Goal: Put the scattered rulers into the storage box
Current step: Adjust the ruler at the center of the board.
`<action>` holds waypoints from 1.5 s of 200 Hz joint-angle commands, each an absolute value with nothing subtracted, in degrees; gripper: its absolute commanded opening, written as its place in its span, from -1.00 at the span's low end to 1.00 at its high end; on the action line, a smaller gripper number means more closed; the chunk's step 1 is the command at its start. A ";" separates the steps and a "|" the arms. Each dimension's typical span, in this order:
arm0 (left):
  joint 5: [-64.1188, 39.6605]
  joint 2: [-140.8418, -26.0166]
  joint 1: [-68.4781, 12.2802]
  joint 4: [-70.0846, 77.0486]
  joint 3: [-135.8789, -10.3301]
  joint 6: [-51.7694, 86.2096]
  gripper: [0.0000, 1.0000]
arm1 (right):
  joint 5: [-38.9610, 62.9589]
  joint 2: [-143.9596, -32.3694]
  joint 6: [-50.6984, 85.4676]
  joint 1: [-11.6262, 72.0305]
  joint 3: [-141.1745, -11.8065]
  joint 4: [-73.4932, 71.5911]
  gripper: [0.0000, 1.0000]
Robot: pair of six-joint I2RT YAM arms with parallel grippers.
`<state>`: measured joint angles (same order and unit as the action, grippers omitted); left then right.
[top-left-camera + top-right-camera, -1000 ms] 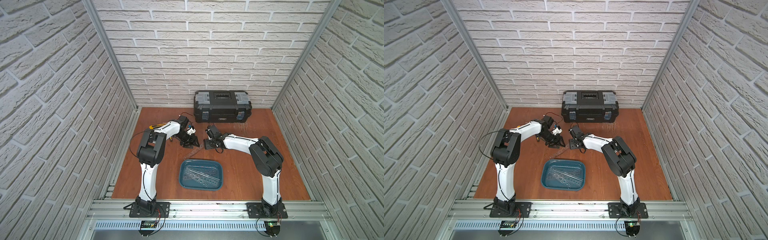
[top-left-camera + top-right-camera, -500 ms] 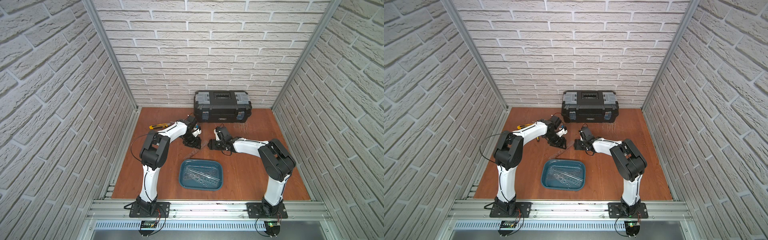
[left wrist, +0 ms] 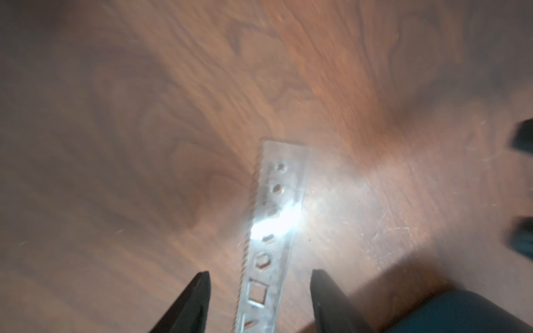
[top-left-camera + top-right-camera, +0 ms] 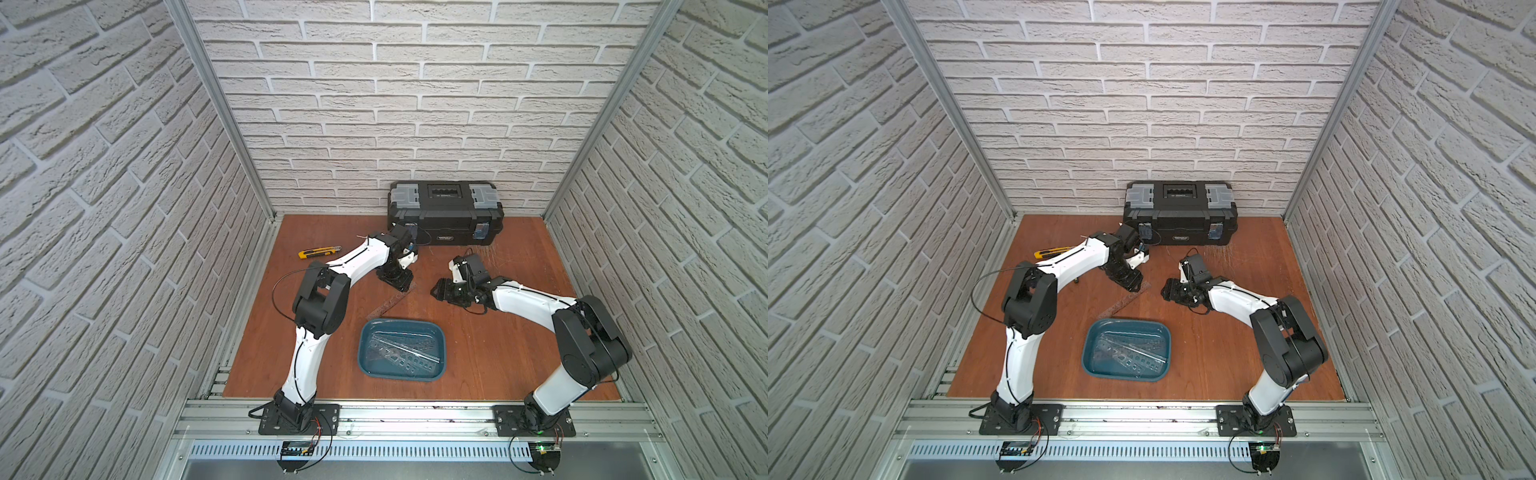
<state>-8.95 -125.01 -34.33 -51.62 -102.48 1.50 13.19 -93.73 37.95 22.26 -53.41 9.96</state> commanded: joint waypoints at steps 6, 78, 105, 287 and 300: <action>-5.89 -128.13 -36.25 -55.01 -105.31 -0.55 0.23 | 13.96 -89.41 37.90 21.89 -52.19 11.31 0.31; 0.65 -129.49 -37.62 -53.75 -104.74 2.15 0.24 | 14.04 -85.69 37.53 21.09 -50.24 12.14 0.32; 0.48 -129.53 -37.70 -53.64 -104.08 2.36 0.25 | 14.17 -86.13 37.79 20.92 -49.93 11.65 0.32; 2.69 -131.05 -37.91 -55.61 -104.08 1.75 -0.83 | 13.71 -86.81 36.89 18.70 -50.54 12.39 0.32; 1.98 -130.36 -37.66 -55.80 -105.07 1.49 -0.88 | 13.70 -87.16 36.90 18.65 -50.47 12.23 0.31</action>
